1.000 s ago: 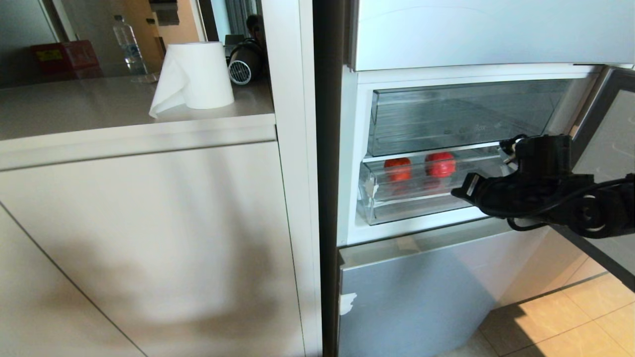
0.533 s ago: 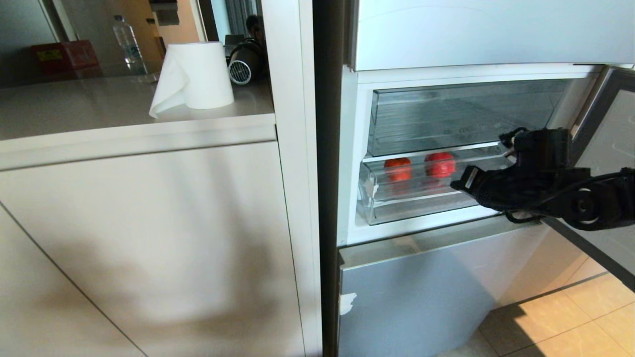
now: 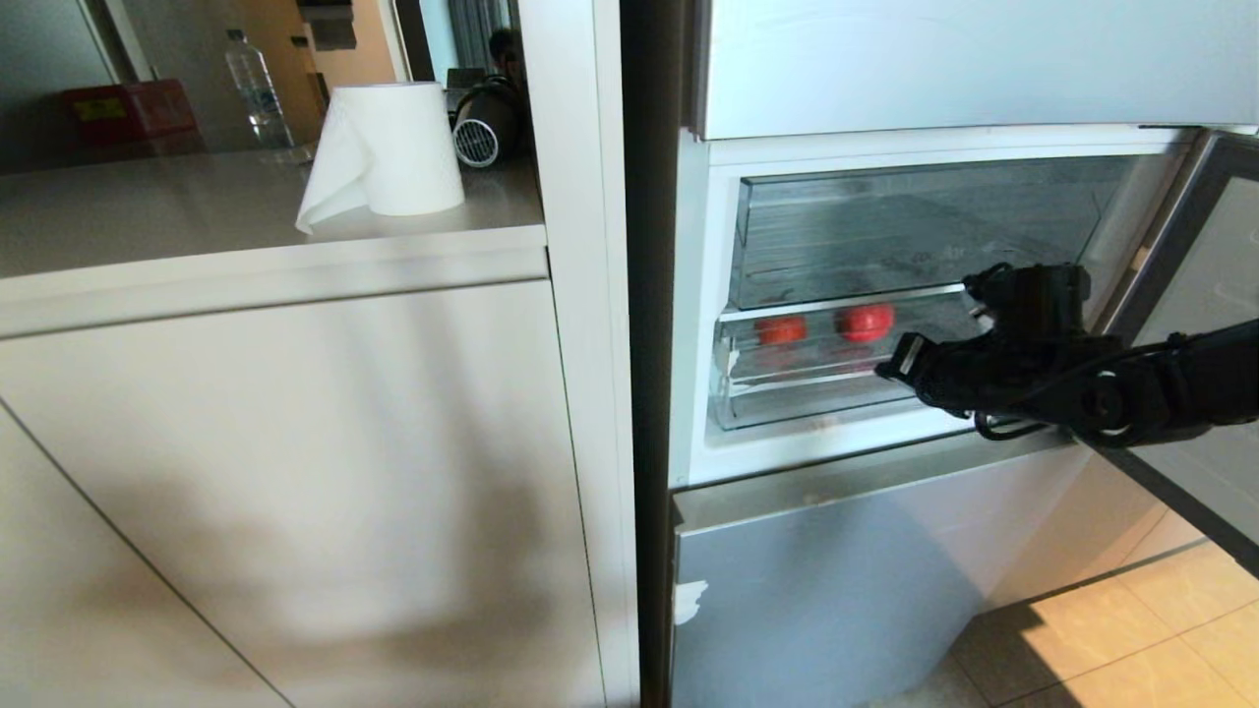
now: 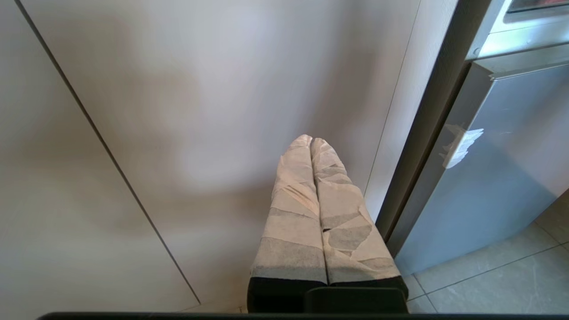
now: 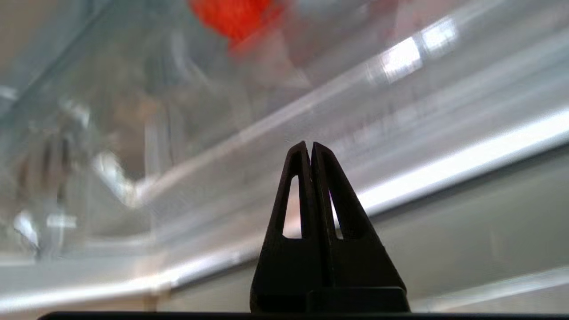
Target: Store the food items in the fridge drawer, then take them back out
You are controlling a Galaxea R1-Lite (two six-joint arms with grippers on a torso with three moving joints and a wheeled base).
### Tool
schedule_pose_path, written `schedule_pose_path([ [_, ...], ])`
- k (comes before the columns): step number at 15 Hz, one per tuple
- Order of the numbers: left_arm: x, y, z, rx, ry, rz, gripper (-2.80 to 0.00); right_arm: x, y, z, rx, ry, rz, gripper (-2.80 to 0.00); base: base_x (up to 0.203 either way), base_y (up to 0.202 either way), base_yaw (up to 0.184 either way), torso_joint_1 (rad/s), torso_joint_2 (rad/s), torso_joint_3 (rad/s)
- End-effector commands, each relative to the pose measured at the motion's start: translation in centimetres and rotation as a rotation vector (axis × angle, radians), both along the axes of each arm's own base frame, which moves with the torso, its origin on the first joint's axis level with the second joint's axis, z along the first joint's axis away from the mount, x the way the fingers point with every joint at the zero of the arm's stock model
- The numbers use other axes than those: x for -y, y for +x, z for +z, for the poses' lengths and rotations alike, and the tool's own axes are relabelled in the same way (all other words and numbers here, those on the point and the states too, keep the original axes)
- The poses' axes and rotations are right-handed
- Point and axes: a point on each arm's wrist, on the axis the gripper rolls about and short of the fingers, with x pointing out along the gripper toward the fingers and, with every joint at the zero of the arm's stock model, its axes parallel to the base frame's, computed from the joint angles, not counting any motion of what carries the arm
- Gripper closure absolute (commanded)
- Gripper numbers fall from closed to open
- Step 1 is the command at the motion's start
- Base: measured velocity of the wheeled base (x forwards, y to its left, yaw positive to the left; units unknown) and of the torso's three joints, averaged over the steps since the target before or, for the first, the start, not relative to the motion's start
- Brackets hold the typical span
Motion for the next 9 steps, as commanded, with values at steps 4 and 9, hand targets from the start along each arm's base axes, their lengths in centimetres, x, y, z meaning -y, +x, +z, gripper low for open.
schedule_pose_path([
  [4, 0.0, 0.0, 0.0, 0.001, 0.0, 0.0, 0.0, 1.2, -11.6, 4.3, 0.069, -0.005, 0.007, 0.0, 0.0, 0.0, 0.0, 0.0, 0.0, 0.0],
  [9, 0.0, 0.0, 0.0, -0.001, 0.0, 0.0, 0.0, 2.9, -27.0, 4.1, 0.265, -0.166, 0.042, 0.0, 0.0, 0.0, 0.0, 0.0, 0.0, 0.0],
])
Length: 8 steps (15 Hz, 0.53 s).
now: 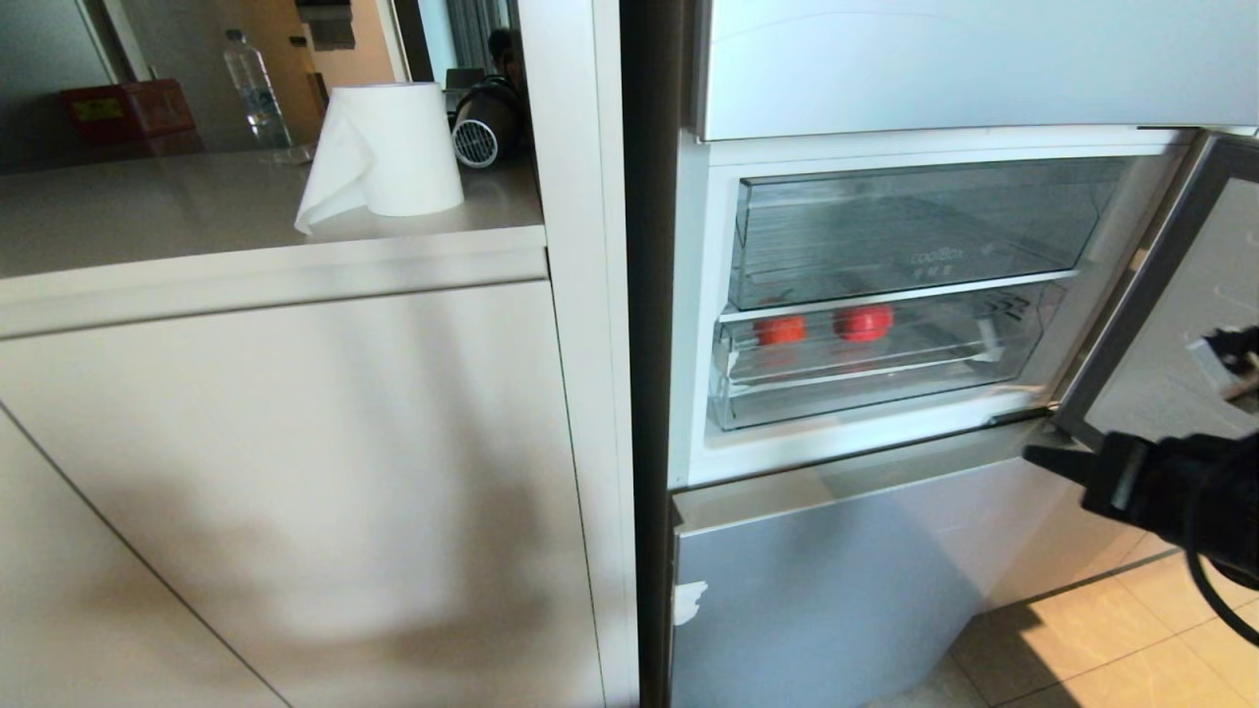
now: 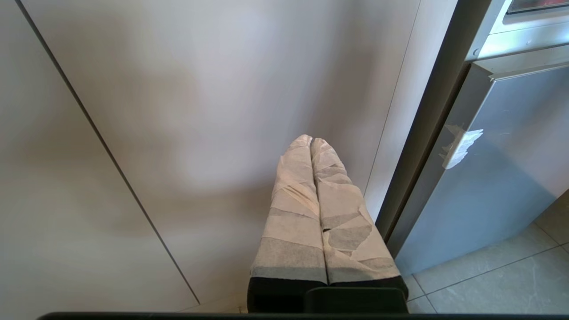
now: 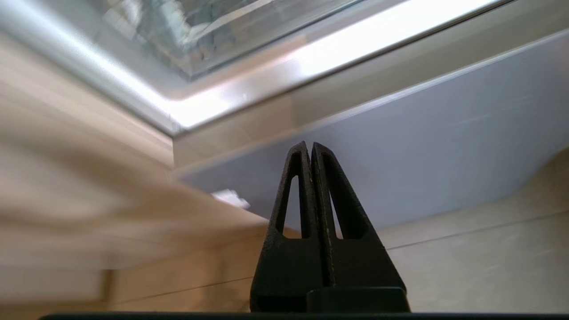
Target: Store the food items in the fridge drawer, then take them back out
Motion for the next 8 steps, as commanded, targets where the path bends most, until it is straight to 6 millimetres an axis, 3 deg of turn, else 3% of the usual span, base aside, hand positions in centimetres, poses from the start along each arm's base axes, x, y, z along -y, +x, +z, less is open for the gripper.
schedule_pose_path([
  [1, 0.0, 0.0, 0.0, 0.001, 0.0, 0.0, 0.0, 1.0, -8.9, 1.0, 0.233, -0.053, -0.001, 0.0, 0.0, 0.0, 0.0, 0.0, 0.0, 0.0],
  [4, 0.0, 0.0, 0.0, 0.001, 0.0, 0.0, 0.0, 1.7, -15.3, -2.8, 0.297, -0.19, -0.036, 0.0, 0.0, 0.0, 0.0, 0.0, 0.0, 0.0],
  [8, 0.0, 0.0, 0.0, 0.001, 0.0, 0.0, 0.0, 1.9, -19.1, -8.8, 0.302, -0.373, -0.047, 0.0, 0.0, 0.0, 0.0, 0.0, 0.0, 0.0],
])
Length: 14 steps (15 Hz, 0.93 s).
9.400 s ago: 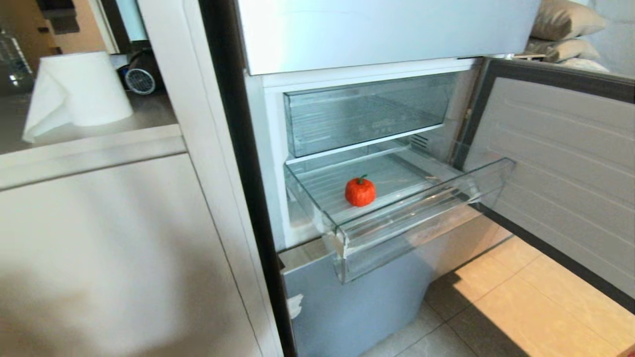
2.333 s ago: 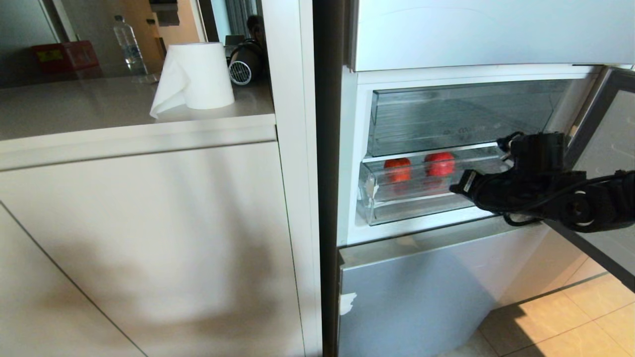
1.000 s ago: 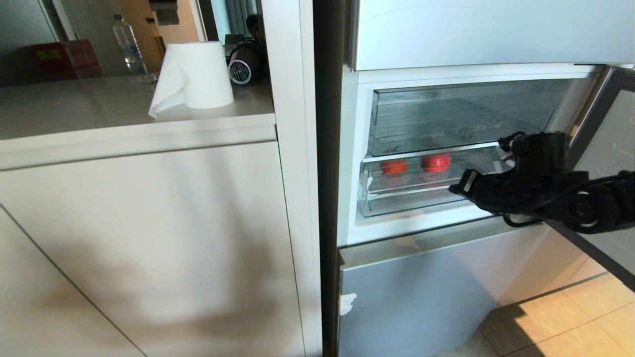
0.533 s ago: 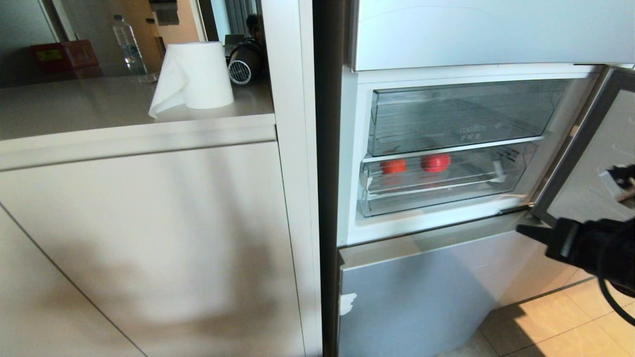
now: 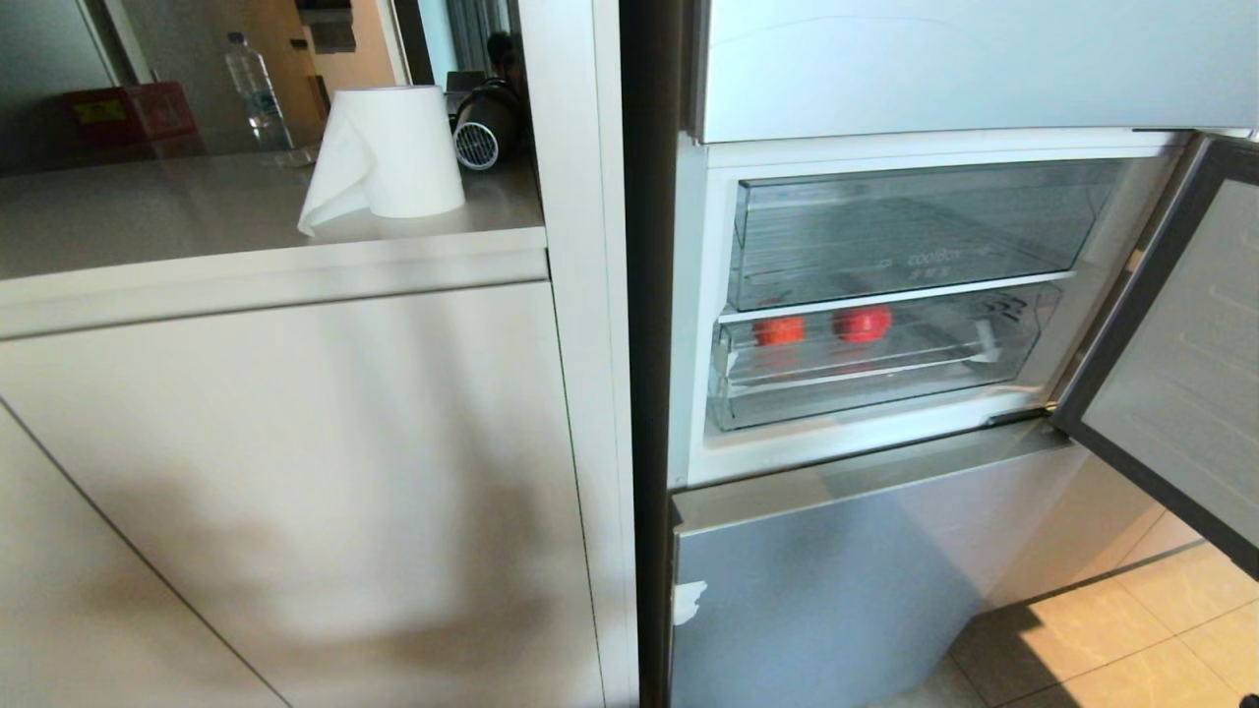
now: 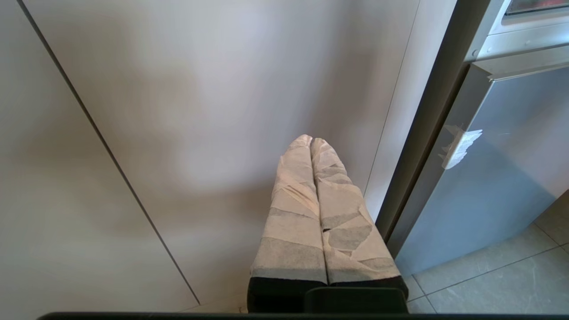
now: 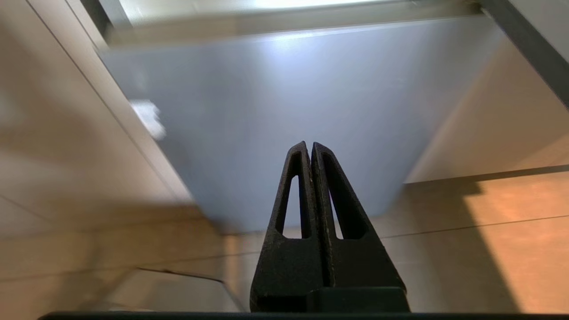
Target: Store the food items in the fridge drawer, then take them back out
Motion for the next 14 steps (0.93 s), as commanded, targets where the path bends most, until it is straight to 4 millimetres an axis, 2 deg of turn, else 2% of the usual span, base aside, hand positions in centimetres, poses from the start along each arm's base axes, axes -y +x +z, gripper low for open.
schedule_pose_path([
  [1, 0.0, 0.0, 0.0, 0.001, 0.0, 0.0, 0.0, 0.1, -2.4, -2.5, 0.12, -0.047, -0.025, 0.0, 0.0, 0.0, 0.0, 0.0, 0.0, 0.0],
  [3, 0.0, 0.0, 0.0, 0.0, 0.0, 0.0, 0.0, 0.2, -3.2, -4.0, 0.161, -0.074, -0.068, 0.0, 0.0, 0.0, 0.0, 0.0, 0.0, 0.0],
  [5, 0.0, 0.0, 0.0, -0.001, 0.0, 0.0, 0.0, 0.2, -3.5, -4.6, 0.21, -0.072, -0.093, 0.0, 0.0, 0.0, 0.0, 0.0, 0.0, 0.0],
  [14, 0.0, 0.0, 0.0, 0.0, 0.0, 0.0, 0.0, 0.2, -3.5, -4.7, 0.201, -0.044, -0.111, 0.0, 0.0, 0.0, 0.0, 0.0, 0.0, 0.0],
])
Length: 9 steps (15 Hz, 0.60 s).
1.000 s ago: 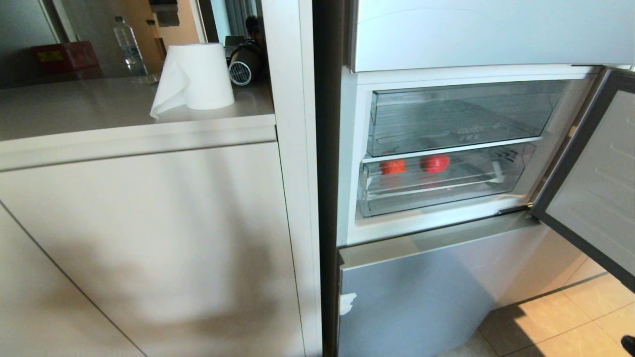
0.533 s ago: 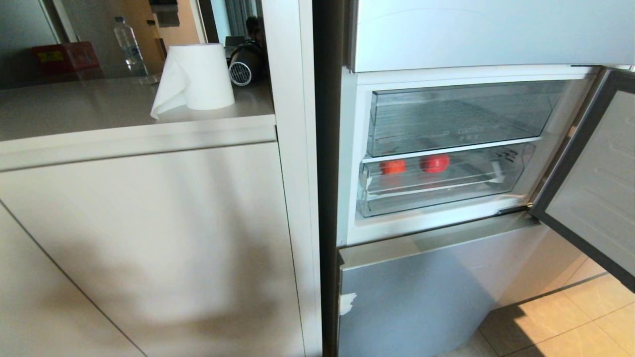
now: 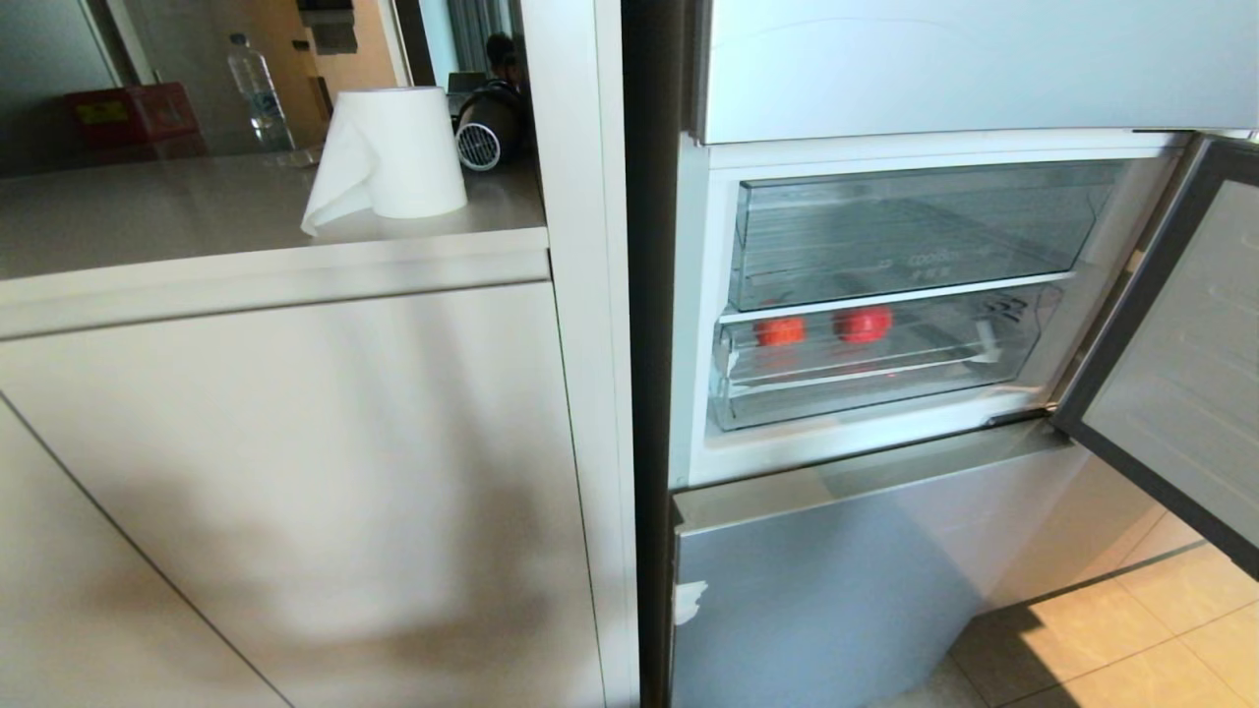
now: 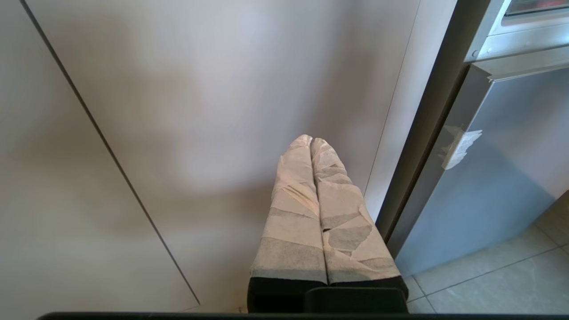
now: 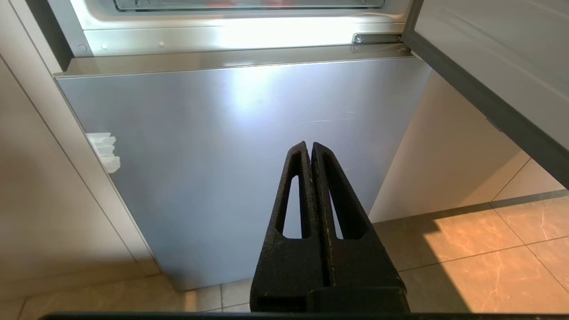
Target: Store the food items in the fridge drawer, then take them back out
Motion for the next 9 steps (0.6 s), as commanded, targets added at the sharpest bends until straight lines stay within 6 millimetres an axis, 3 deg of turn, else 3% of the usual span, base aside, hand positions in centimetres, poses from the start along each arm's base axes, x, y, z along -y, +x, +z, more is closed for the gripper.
schedule_pose_path([
  [1, 0.0, 0.0, 0.01, 0.0, 0.0, 0.0, 0.0, 0.0, 0.01, -0.04, -0.004, 0.0, 0.002, 0.0, 0.0, 0.0, 0.0, 0.0, 0.0, 0.0],
  [9, 0.0, 0.0, -0.01, 0.0, 0.0, 0.0, 0.0, 0.0, 0.01, -0.04, -0.004, -0.002, 0.002, 0.0, 0.002, 0.007, -0.16, 0.002, 0.0, 0.002],
])
